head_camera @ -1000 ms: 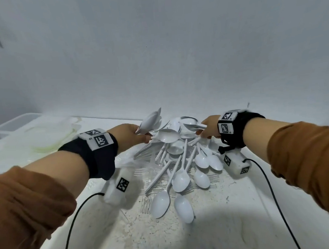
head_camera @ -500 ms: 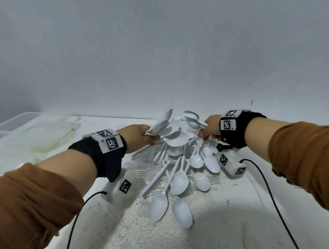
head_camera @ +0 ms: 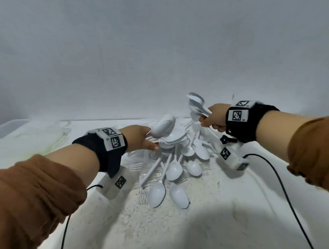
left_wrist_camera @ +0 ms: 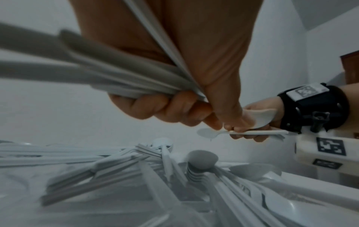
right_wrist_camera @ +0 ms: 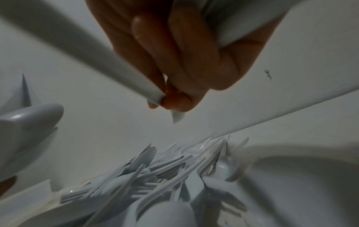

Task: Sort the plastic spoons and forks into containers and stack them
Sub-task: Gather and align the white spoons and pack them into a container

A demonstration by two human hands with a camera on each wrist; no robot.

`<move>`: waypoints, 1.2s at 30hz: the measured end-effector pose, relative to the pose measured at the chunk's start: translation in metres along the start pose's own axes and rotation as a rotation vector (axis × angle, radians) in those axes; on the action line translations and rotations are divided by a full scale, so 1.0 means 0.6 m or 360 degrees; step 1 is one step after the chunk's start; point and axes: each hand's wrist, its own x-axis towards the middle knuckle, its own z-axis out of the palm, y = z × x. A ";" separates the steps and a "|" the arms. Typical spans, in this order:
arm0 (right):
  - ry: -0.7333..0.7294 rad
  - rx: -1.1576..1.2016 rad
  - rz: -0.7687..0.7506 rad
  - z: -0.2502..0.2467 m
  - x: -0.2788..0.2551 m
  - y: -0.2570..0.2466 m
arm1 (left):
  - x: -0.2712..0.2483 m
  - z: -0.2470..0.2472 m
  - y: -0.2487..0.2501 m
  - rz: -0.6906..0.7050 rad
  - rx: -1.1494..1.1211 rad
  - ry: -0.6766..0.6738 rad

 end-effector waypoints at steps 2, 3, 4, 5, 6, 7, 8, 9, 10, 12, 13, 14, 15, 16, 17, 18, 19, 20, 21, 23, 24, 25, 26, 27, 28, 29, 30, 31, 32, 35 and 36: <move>0.0046 -0.0087 -0.0002 0.004 -0.020 0.002 | -0.003 0.006 0.000 0.0039 0.0020 -0.0015; 0.0078 -0.0149 0.0002 0.006 -0.030 0.004 | -0.004 0.011 -0.001 0.0072 0.0068 -0.0033; 0.0114 -0.0187 0.0014 0.008 -0.042 0.003 | -0.006 0.015 0.001 0.0097 0.0137 -0.0046; 0.0137 -0.0209 0.0031 0.011 -0.053 0.004 | -0.008 0.021 0.002 0.0129 0.0204 -0.0046; 0.0145 -0.0209 0.0043 0.014 -0.065 0.005 | -0.010 0.027 0.003 0.0160 0.0248 -0.0047; 0.0144 -0.0189 0.0042 0.018 -0.074 0.005 | -0.012 0.031 0.002 0.0189 0.0260 -0.0055; 0.0145 -0.0164 0.0037 0.023 -0.083 0.005 | -0.016 0.035 0.003 0.0205 0.0260 -0.0080; 0.0147 -0.0141 0.0017 0.028 -0.090 0.005 | -0.019 0.038 0.002 0.0211 0.0260 -0.0106; 0.0153 -0.0132 -0.0012 0.032 -0.096 0.005 | -0.021 0.041 0.001 0.0214 0.0279 -0.0134; 0.0166 -0.0145 -0.0062 0.040 -0.110 0.003 | -0.023 0.047 -0.003 0.0238 0.0349 -0.0165; 0.0165 -0.0138 -0.0078 0.044 -0.115 0.003 | -0.025 0.049 -0.005 0.0261 0.0376 -0.0182; 0.0156 -0.0131 -0.0083 0.047 -0.121 0.002 | -0.025 0.051 -0.006 0.0288 0.0396 -0.0206; 0.0149 -0.0130 -0.0082 0.049 -0.126 0.002 | -0.025 0.053 -0.008 0.0317 0.0423 -0.0237; 0.0140 -0.0127 -0.0073 0.052 -0.130 0.001 | -0.024 0.055 -0.010 0.0350 0.0446 -0.0262; 0.0125 -0.0121 -0.0063 0.054 -0.134 0.000 | -0.023 0.055 -0.011 0.0378 0.0474 -0.0283; 0.0106 -0.0133 -0.0059 0.056 -0.138 -0.001 | -0.023 0.057 -0.010 0.0416 0.0499 -0.0295; 0.0087 -0.0166 -0.0064 0.057 -0.141 -0.003 | -0.023 0.058 -0.009 0.0434 0.0522 -0.0310; 0.0076 -0.0207 -0.0072 0.058 -0.144 -0.003 | -0.022 0.060 -0.008 0.0466 0.0533 -0.0311; 0.0073 -0.0227 -0.0080 0.060 -0.147 -0.003 | -0.020 0.061 -0.007 0.0464 0.0546 -0.0315; 0.0046 -0.0190 -0.0088 0.064 -0.151 0.001 | -0.020 0.063 -0.002 0.0496 0.0561 -0.0321; 0.0019 -0.0142 -0.0087 0.068 -0.152 0.004 | -0.018 0.065 -0.001 0.0521 0.0553 -0.0325; -0.0006 -0.0072 -0.0089 0.072 -0.152 0.006 | -0.017 0.065 0.002 0.0506 0.0563 -0.0334; -0.0023 0.0022 -0.0094 0.075 -0.152 0.008 | -0.016 0.066 0.004 0.0518 0.0561 -0.0349; -0.0031 0.0121 -0.0104 0.078 -0.152 0.009 | -0.018 0.066 0.007 0.0506 0.0585 -0.0369; -0.0030 0.0184 -0.0118 0.079 -0.152 0.010 | -0.017 0.069 0.009 0.0519 0.0572 -0.0374; -0.0026 0.0206 -0.0133 0.079 -0.152 0.010 | -0.021 0.069 0.014 0.0497 0.0588 -0.0376; -0.0022 0.0203 -0.0141 0.078 -0.152 0.010 | -0.021 0.070 0.016 0.0512 0.0583 -0.0386; -0.0021 0.0197 -0.0148 0.077 -0.152 0.010 | -0.025 0.067 0.020 0.0508 0.0596 -0.0398; -0.0026 0.0193 -0.0154 0.075 -0.152 0.010 | -0.023 0.068 0.019 0.0527 0.0581 -0.0401; -0.0039 0.0204 -0.0174 0.074 -0.150 0.011 | -0.031 0.058 0.017 0.0519 0.0560 -0.0397; -0.0029 0.0211 -0.0177 0.075 -0.150 0.012 | -0.032 0.055 0.014 0.0547 0.0502 -0.0380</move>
